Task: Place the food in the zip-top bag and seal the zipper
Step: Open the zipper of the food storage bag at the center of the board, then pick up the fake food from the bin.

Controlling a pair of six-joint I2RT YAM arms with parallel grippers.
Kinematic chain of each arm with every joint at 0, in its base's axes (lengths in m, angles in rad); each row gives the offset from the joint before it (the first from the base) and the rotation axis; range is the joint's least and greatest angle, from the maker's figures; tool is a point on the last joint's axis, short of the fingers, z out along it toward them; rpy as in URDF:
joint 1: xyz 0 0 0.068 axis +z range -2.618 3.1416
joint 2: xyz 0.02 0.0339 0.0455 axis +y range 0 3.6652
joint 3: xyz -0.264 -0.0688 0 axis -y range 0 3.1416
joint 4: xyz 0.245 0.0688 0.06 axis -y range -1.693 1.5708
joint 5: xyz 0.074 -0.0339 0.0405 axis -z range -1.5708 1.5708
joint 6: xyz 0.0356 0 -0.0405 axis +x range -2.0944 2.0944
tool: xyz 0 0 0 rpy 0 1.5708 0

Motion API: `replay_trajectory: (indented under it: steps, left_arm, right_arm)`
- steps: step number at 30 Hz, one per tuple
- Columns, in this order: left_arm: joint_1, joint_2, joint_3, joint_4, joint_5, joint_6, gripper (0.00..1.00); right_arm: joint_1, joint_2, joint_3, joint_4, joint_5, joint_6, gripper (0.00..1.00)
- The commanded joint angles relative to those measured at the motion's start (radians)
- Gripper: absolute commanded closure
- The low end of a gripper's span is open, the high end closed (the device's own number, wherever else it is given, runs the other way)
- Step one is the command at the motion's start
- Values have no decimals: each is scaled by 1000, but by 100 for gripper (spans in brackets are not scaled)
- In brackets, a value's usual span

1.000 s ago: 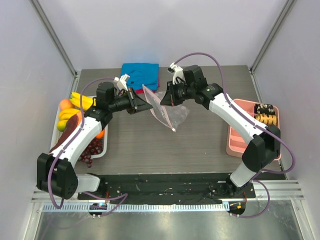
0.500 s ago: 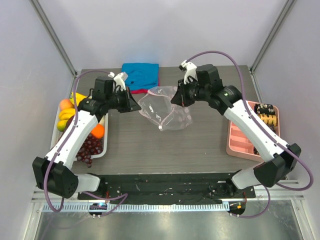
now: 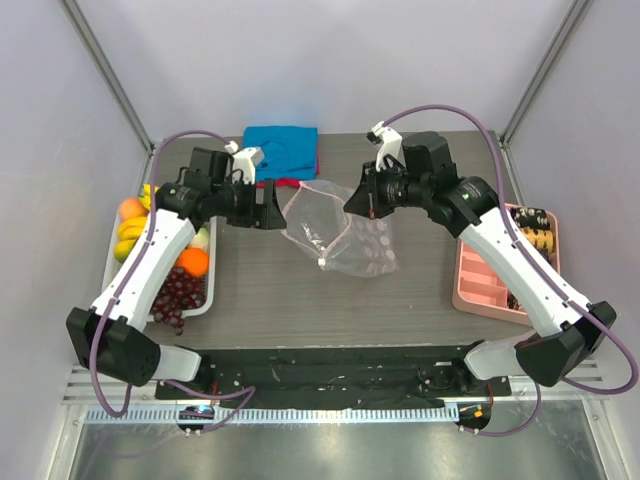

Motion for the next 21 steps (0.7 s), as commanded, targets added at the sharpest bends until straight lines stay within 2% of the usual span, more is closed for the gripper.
replay_trajectory:
  steps: [1,4,7,13,17,21]
  left_arm:
    - [10,-97,73,-137,-55,153,4]
    - [88,-151,110,-209,-200,233,1]
    - [177,-157,175,-384,-237,339,1]
    - [260,-327,101,-588,-327,550,0]
    - [347,-384,17,-644,-424,746,0]
    - [429,-419,-74,-607,-465,848,0]
  right_arm:
    - [-3,-12,-44,58,11,47,99]
    - [-3,-6,-78,79,16,59,99]
    - [-3,11,-72,81,22,64,99]
    - [-3,40,-49,76,22,61,99]
    - [-3,61,-40,76,25,40,99]
    - [-3,89,-20,67,37,13,99]
